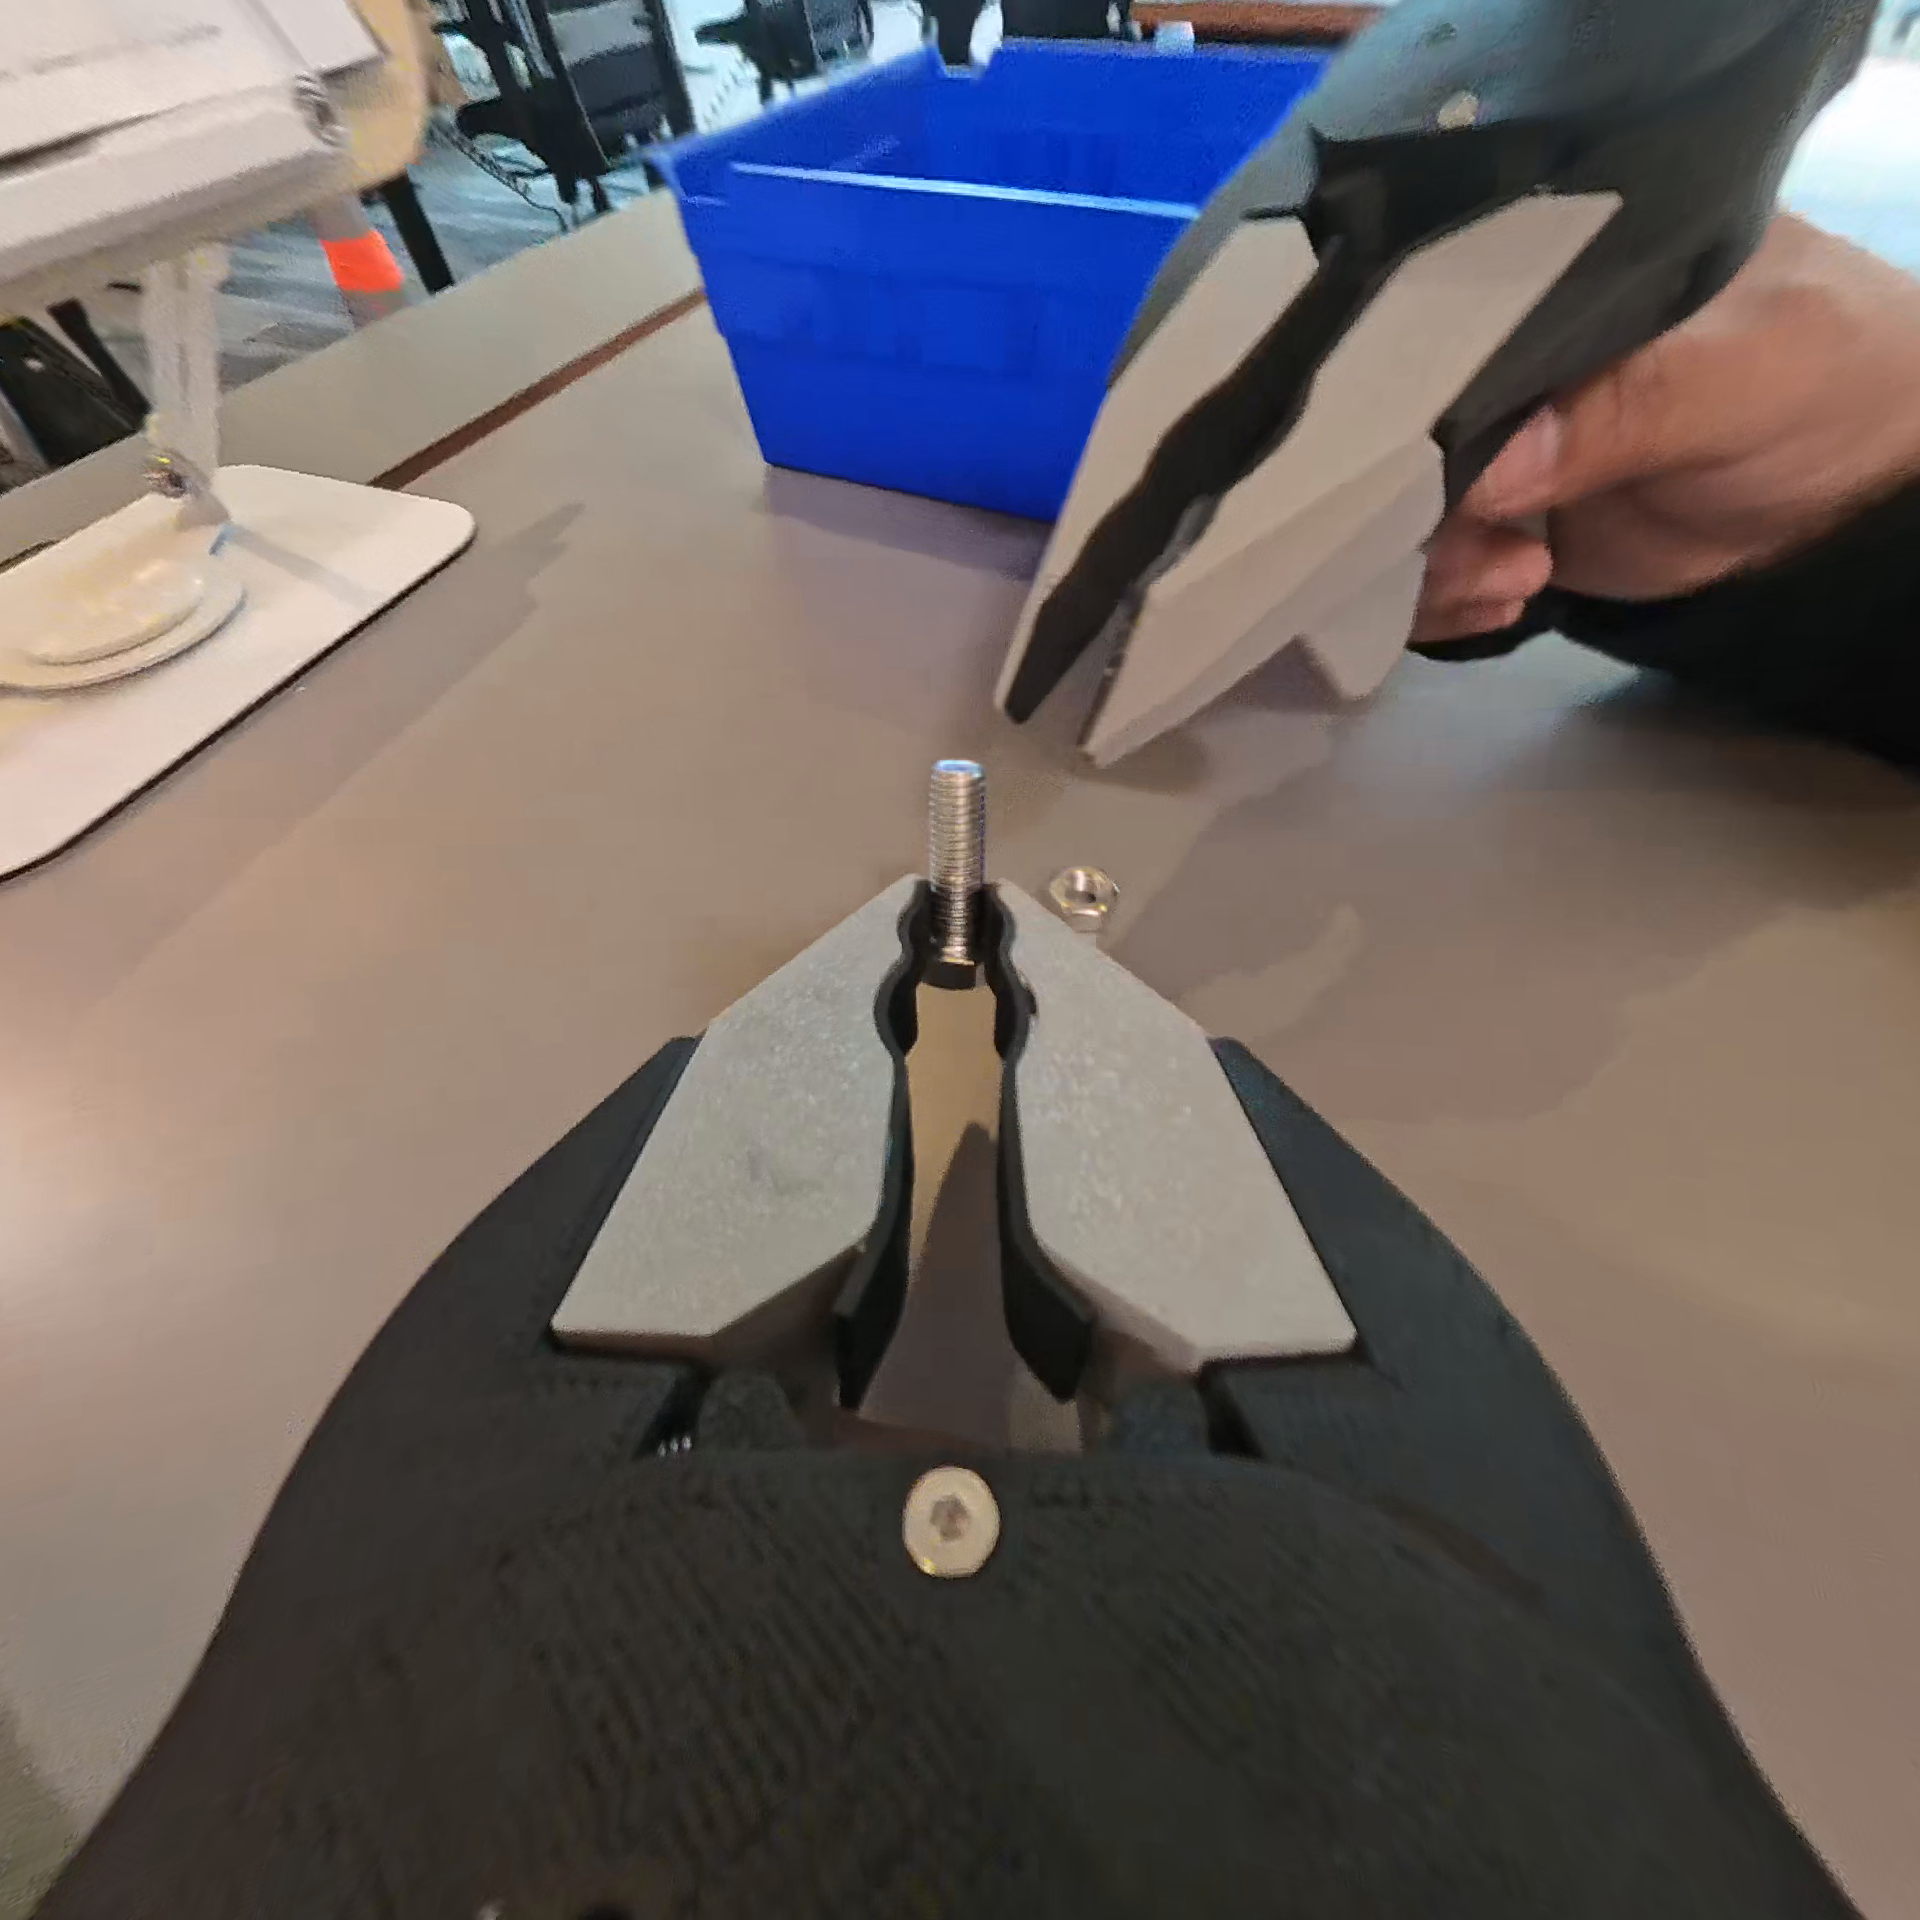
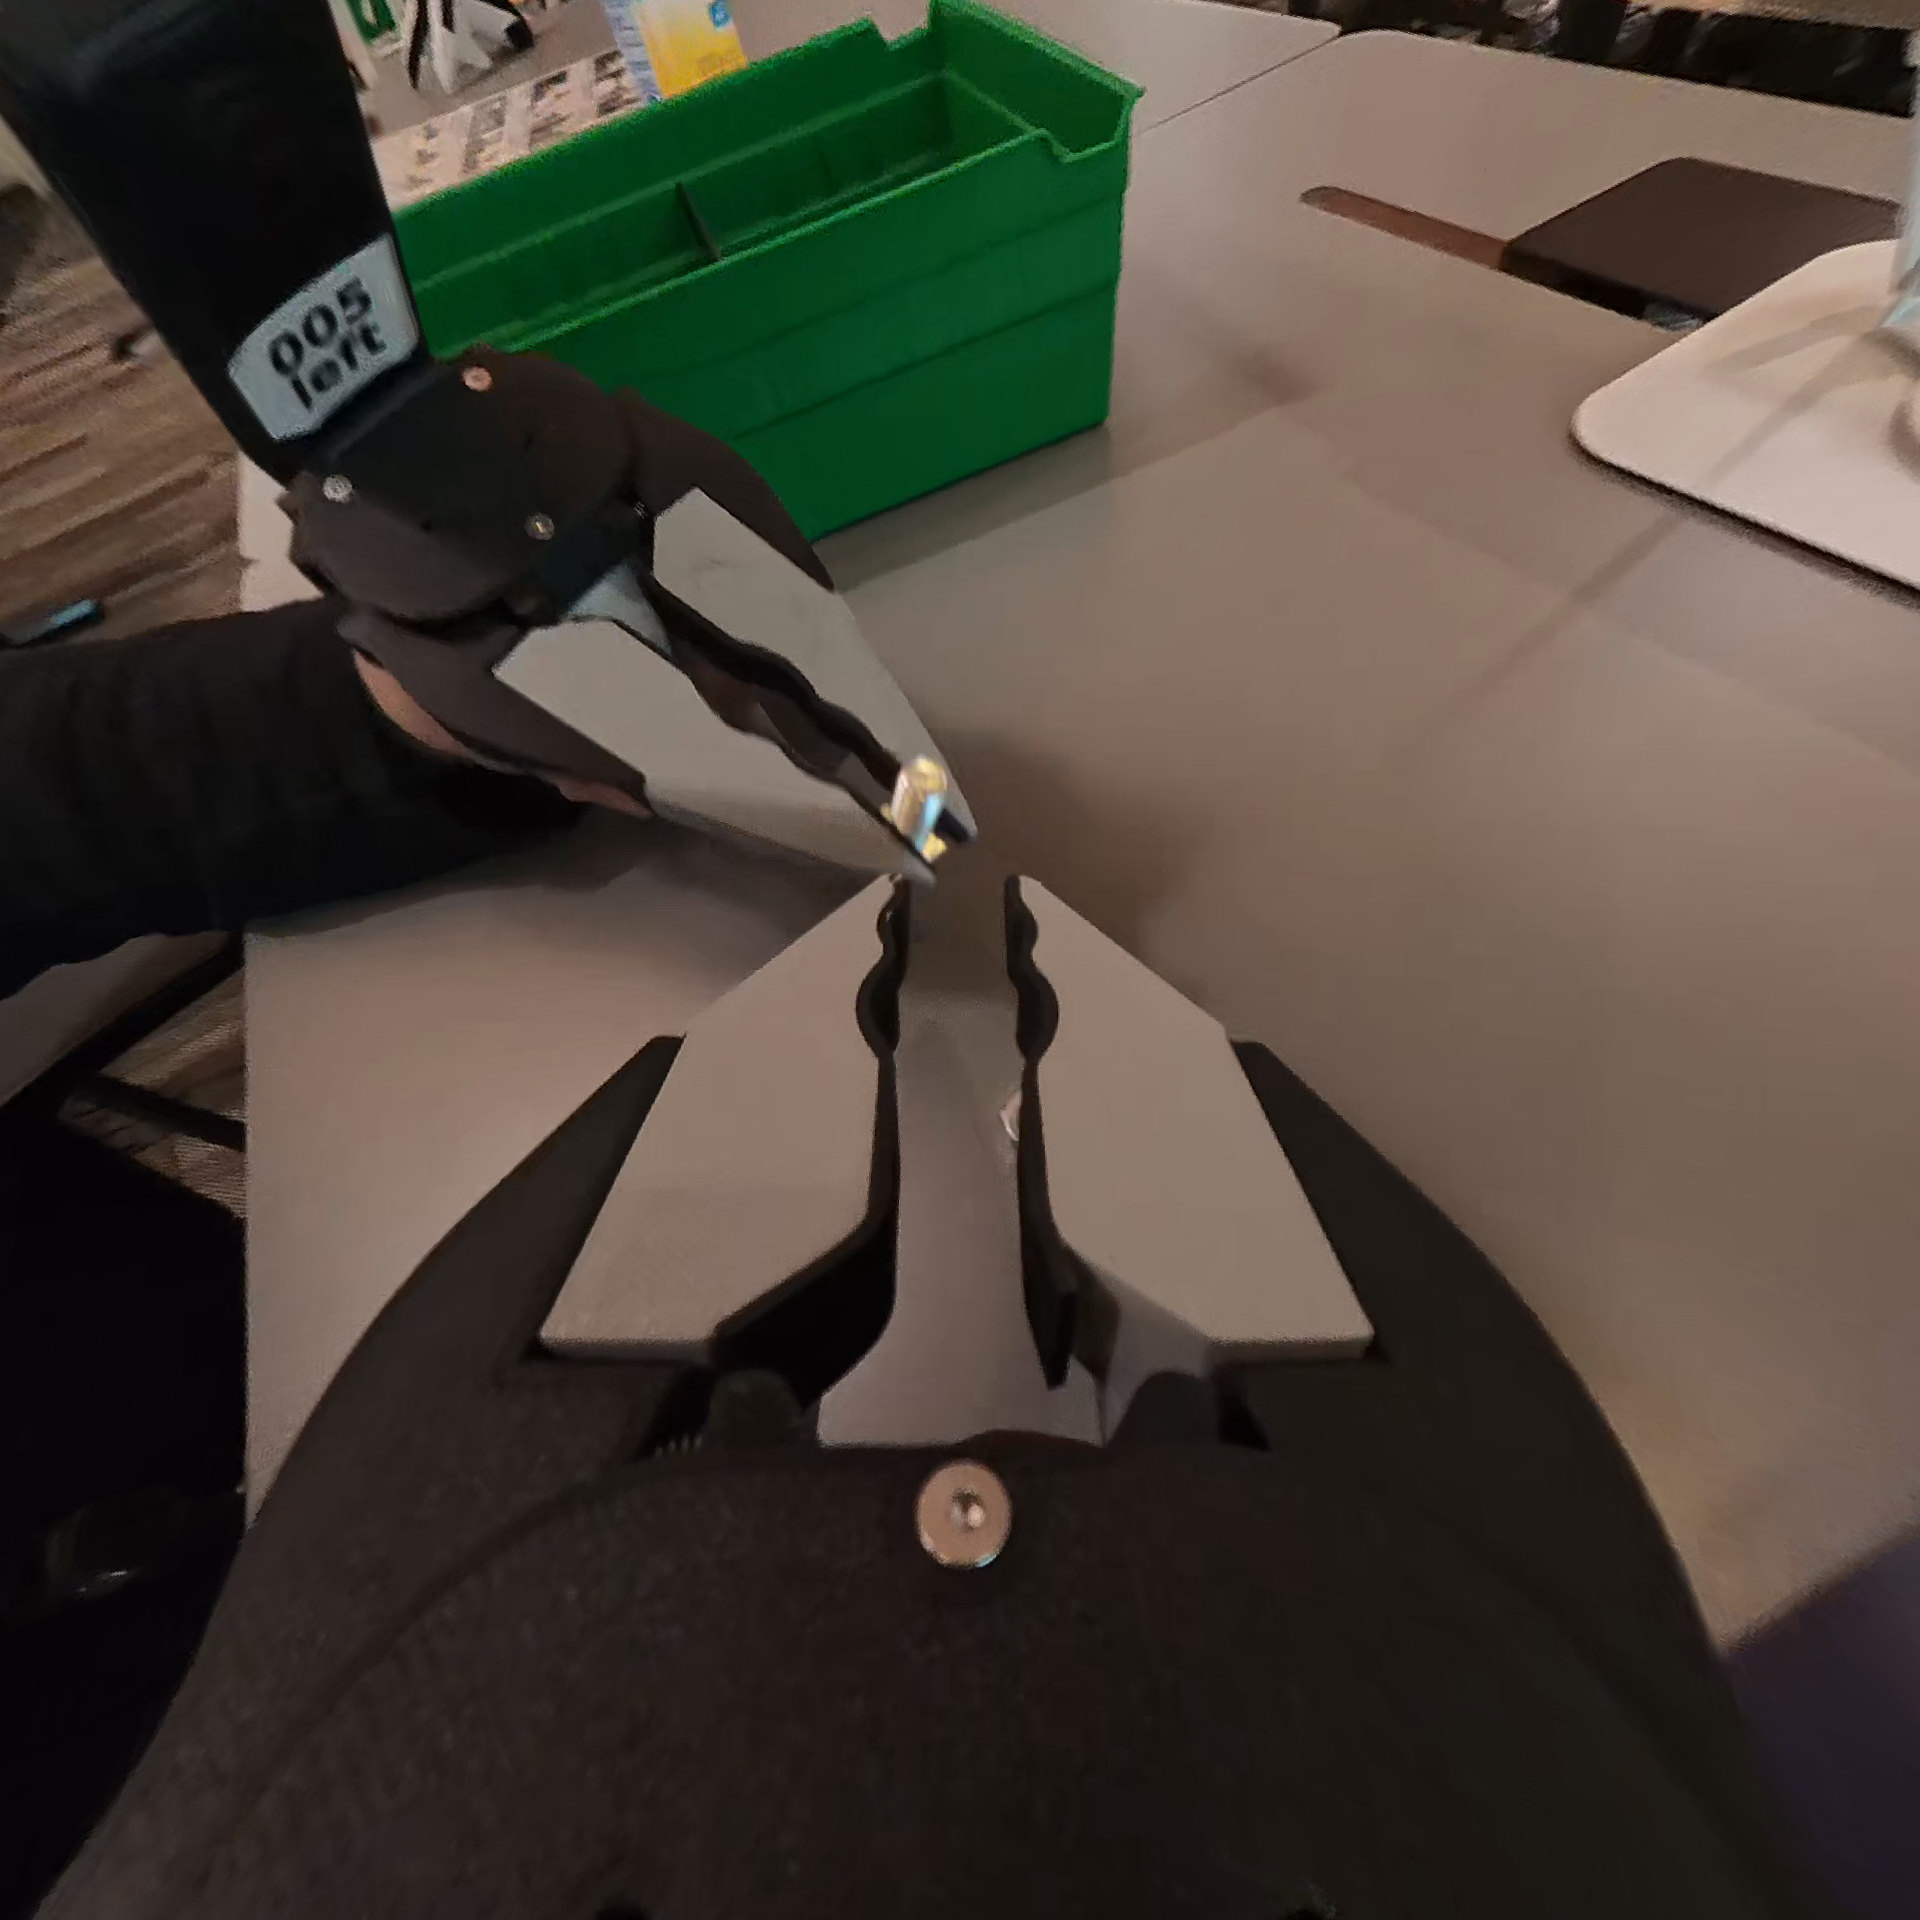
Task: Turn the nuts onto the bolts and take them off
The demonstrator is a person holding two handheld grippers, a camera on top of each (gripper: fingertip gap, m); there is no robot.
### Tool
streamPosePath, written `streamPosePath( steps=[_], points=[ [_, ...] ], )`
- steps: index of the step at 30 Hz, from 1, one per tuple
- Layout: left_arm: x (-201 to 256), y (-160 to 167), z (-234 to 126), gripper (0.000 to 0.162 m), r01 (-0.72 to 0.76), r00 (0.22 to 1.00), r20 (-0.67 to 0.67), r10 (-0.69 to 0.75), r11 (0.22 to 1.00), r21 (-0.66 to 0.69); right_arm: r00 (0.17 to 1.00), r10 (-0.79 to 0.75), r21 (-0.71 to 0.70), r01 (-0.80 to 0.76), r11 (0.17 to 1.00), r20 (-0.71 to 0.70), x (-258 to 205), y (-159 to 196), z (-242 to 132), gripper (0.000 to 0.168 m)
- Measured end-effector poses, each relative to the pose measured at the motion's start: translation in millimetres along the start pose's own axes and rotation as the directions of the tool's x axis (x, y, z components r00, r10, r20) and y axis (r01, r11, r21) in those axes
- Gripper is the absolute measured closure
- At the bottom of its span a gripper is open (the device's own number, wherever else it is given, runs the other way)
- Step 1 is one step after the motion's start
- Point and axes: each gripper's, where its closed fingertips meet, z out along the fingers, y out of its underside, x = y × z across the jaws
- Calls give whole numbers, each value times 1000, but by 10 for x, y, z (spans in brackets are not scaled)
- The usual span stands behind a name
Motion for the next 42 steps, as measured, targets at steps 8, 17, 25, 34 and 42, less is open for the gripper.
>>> streamPosePath(
  steps=[8, 17, 25, 34, 42],
  points=[
    [-52, -248, -200, 156, 147, 983, -138, -120, 968, 203, 990, -137, -294, 123, 948, -30, 94, 511, 48, 140],
    [199, -218, -208, 156, 84, 966, -257, -36, 981, 175, 975, -219, -351, 191, 917, -42, 194, 653, 48, 139],
    [276, -236, -255, 156, 168, 929, -357, -100, 972, 166, 971, -236, -370, 209, 905, -29, 225, 724, 118, 143],
    [303, -279, -307, 156, 209, 903, -414, -116, 960, 187, 981, -194, -336, 190, 922, 22, 143, 698, 147, 153],
    [270, -392, -332, 155, 200, 922, -377, -83, 939, 281, 982, -168, -148, 180, 972, 89, -236, 90, -202, 153]
  ],
)
